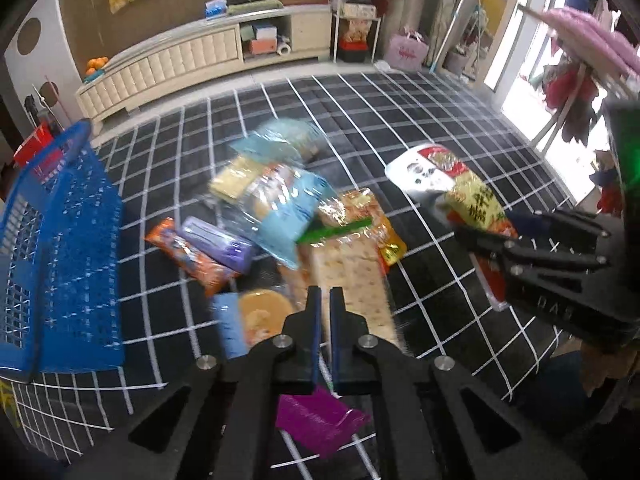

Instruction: Organize snacks

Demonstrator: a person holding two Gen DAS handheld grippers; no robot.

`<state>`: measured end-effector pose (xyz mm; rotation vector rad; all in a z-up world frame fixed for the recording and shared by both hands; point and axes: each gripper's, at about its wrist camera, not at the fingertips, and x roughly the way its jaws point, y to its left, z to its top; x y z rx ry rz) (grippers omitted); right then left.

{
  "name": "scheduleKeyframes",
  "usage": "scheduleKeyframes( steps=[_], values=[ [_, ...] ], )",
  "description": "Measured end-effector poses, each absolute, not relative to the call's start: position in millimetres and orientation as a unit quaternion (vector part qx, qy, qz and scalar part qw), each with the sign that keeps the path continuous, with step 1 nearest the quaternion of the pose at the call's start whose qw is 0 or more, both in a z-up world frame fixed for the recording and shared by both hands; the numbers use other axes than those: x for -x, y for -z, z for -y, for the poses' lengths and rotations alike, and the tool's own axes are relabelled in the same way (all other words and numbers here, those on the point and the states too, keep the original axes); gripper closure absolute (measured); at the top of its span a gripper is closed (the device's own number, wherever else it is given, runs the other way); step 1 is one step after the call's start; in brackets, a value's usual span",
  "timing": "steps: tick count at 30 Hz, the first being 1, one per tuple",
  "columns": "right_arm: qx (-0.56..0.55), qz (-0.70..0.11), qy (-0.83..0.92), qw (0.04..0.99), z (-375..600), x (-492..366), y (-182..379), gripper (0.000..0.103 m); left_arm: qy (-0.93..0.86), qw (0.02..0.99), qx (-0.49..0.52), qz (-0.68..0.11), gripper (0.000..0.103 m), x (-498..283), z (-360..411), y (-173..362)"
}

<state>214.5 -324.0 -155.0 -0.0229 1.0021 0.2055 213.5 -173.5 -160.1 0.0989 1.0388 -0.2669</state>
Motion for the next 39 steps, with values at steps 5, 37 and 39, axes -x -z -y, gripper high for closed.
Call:
scheduleKeyframes(
  steps=[5,37,39],
  values=[
    [0.019,-0.475,-0.103,0.874,306,-213,139,0.058,0.139,0.862,-0.015,-0.487,0.101,-207,146,142],
    [0.103,-0.433,-0.278,0.851,36,-249,64,0.058,0.022,0.901,0.044,-0.43,0.101,-196,-123,57],
    [0.106,-0.441,-0.274,0.848,24,-255,69,0.058,0.02,0.9,0.044,-0.434,0.101,-199,-137,60]
  ],
)
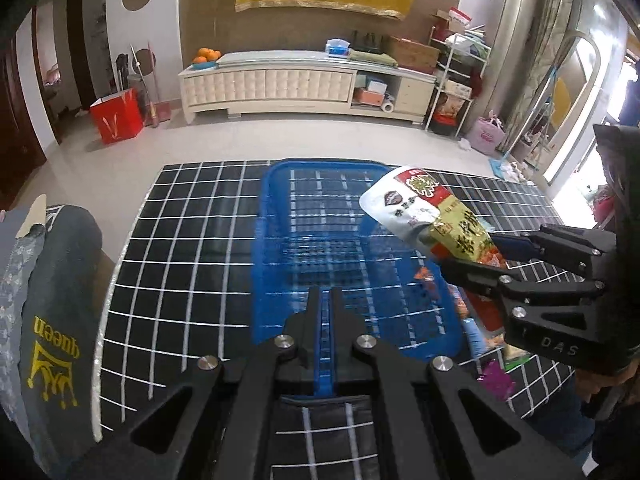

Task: Organize snacks
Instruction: 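Carry the pouch over the blue basket and open the right gripper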

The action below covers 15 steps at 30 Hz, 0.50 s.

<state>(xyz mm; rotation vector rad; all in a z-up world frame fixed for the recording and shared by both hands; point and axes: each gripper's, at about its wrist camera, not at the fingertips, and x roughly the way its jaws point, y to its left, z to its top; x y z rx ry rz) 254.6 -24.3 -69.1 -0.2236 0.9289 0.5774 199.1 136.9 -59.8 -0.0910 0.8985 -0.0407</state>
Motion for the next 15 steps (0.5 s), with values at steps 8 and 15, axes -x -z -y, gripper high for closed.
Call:
scheduleKeyframes(
  steps=[8,15],
  values=[
    [0.116,-0.477,-0.251,0.834,-6,-276,98,0.058,0.03,0.893,0.048,-0.447,0.101,-220,-161,74],
    [0.125,-0.494,-0.238,0.827,-17,-285,108,0.058,0.057,0.881,0.036,-0.469,0.084,-235,-155,91]
  ],
)
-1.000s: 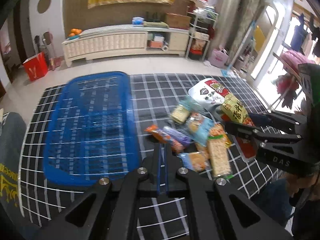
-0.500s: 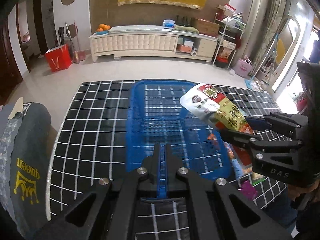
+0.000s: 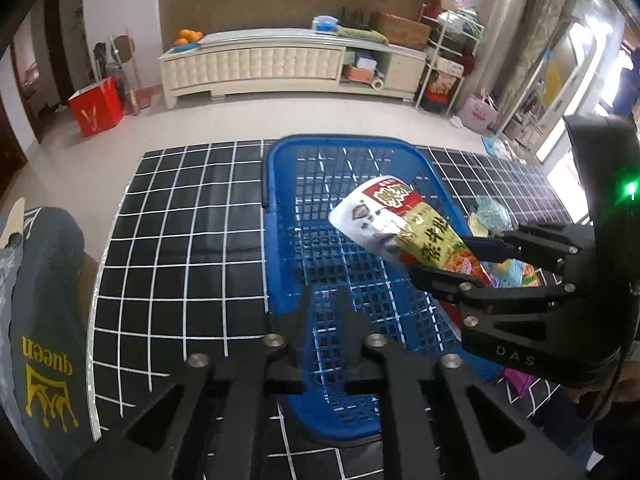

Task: Organize snacks
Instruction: 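Carry the pouch over the blue basket and open the right gripper, then move the right gripper back to the cracker pack with green strip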

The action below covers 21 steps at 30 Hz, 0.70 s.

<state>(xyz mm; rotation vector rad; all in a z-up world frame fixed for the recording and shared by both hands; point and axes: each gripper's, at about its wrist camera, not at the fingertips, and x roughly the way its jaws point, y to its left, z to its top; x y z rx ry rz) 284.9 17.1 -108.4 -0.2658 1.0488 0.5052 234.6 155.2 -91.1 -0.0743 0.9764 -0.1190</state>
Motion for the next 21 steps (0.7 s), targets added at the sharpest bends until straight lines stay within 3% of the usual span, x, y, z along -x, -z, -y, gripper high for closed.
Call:
scheduleKeyframes(
  steps=[2,5,7,9,11,14,21],
  values=[
    [0.137,-0.495,-0.235,0.825,-22,-285,111,0.057,0.057,0.879,0.042,-0.472,0.078,-237,-155,94],
    [0.133,-0.498,-0.237,0.823,-23,-286,113,0.045,0.058,0.877,0.045,-0.475,0.073,-239,-155,96],
    [0.126,-0.499,-0.234,0.825,-21,-286,112,0.027,0.049,0.877,0.036,-0.477,0.069,-238,-154,96],
    [0.125,-0.487,-0.226,0.834,-17,-284,108,0.02,0.046,0.877,0.032,-0.478,0.069,-237,-153,94],
    [0.114,-0.482,-0.226,0.839,-11,-282,104,0.019,0.046,0.876,0.034,-0.48,0.069,-234,-153,91],
    [0.08,-0.483,-0.237,0.839,3,-279,94,0.016,0.042,0.881,0.03,-0.471,0.06,-225,-147,81],
    [0.067,-0.469,-0.214,0.854,46,-260,74,0.015,0.047,0.885,0.018,-0.463,0.06,-213,-116,60]
  ],
)
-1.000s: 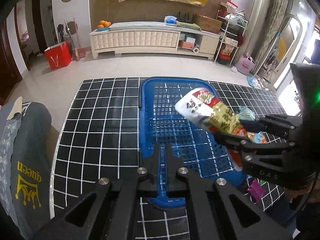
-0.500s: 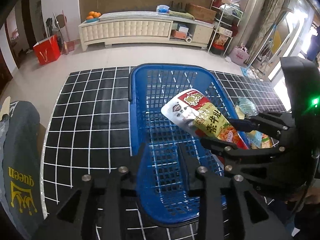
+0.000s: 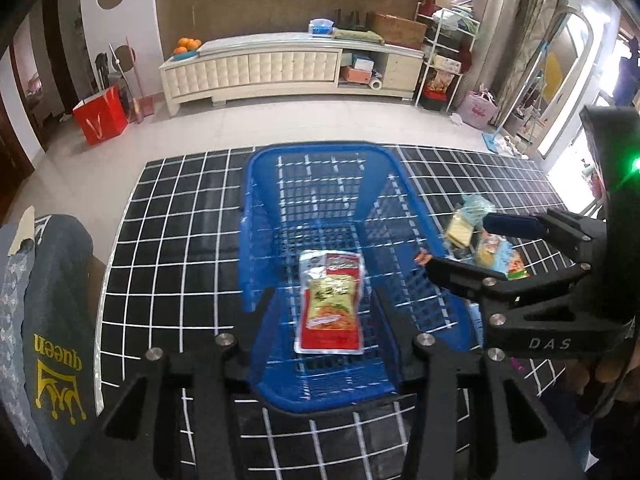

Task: Organize snacks
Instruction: 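Move the right gripper back to the cracker pack with green strip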

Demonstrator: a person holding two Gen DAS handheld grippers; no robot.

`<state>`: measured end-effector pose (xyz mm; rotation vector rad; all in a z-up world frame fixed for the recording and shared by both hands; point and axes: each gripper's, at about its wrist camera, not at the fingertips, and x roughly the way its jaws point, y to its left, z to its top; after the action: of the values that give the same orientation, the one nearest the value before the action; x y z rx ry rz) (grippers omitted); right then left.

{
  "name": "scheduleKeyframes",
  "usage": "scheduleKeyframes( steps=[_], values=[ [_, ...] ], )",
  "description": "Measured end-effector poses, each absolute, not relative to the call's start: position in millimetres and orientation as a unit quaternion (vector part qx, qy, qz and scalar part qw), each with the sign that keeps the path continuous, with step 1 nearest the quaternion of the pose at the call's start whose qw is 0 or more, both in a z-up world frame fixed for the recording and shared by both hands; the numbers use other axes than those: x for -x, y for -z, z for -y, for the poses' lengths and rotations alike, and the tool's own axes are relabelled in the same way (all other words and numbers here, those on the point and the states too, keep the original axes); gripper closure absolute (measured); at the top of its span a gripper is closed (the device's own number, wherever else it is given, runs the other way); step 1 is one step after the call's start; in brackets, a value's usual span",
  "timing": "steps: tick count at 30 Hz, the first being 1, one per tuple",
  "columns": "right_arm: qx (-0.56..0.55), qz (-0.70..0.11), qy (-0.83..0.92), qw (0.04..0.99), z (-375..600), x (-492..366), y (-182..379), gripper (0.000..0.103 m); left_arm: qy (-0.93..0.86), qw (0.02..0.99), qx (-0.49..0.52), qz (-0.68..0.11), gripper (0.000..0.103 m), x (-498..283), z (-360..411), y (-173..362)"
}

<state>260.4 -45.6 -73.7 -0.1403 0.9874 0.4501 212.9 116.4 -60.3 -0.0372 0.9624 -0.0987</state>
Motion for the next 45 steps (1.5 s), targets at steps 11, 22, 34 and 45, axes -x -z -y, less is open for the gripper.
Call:
scheduleKeyframes(
  steps=[11,22,34,45],
  values=[
    [0.028,-0.458,-0.154,0.875,148,-228,56,0.015,0.08,0.888,-0.009,-0.452,0.059,-202,-28,47],
    [-0.006,-0.462,-0.11,0.88,228,-212,73,0.014,0.132,0.877,-0.045,-0.46,0.06,-207,75,62],
    [-0.039,-0.523,-0.077,0.848,272,-220,149,0.014,0.152,0.845,-0.07,-0.508,0.054,-223,128,113],
    [-0.008,-0.573,-0.064,0.817,264,-222,205,0.014,0.141,0.825,-0.087,-0.541,0.051,-225,127,173]
  ],
)
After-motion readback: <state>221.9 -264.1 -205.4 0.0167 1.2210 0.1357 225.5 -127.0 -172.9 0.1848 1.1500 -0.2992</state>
